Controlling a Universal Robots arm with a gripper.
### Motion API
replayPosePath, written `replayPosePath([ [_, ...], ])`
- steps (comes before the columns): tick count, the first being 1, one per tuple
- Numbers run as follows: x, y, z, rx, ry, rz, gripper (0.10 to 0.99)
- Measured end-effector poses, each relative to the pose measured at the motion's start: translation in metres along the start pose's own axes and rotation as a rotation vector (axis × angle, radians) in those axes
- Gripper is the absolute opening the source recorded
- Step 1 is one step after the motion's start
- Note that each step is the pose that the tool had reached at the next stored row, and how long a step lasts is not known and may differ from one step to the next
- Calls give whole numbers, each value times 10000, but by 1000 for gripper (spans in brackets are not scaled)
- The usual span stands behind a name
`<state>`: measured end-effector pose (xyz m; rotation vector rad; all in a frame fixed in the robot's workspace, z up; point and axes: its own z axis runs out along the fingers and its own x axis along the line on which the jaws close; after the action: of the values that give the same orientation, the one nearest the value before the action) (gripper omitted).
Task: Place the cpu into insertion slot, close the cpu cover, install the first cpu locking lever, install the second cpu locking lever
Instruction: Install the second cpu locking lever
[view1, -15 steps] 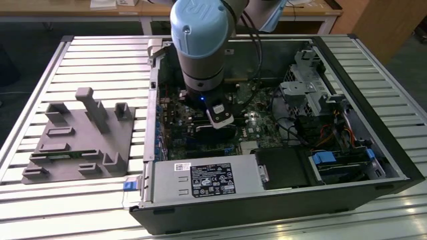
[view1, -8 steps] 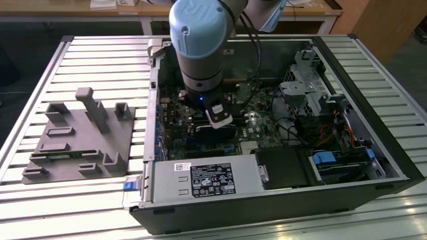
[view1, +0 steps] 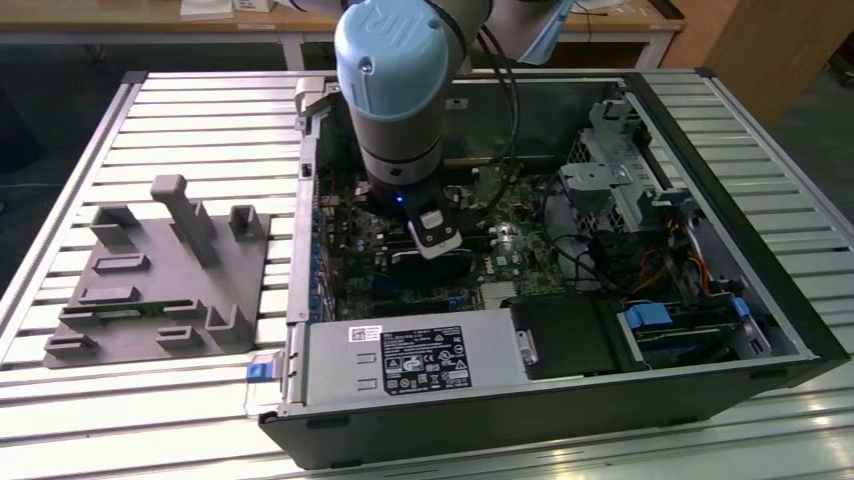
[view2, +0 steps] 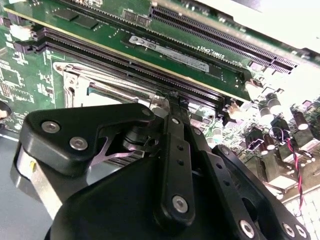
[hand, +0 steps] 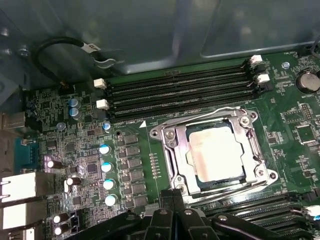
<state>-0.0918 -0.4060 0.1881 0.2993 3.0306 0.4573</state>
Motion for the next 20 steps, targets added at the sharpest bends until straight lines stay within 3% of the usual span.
replayPosePath([
  [3, -1, 7, -19, -6, -2, 0, 106],
  [11, -9, 58, -182, 20, -9, 9, 106],
  [12, -13, 63, -194, 90, -30, 24, 106],
  [17, -29, 76, -228, 741, -200, 136, 106],
  [20, -70, 84, -226, 932, -246, 168, 106],
])
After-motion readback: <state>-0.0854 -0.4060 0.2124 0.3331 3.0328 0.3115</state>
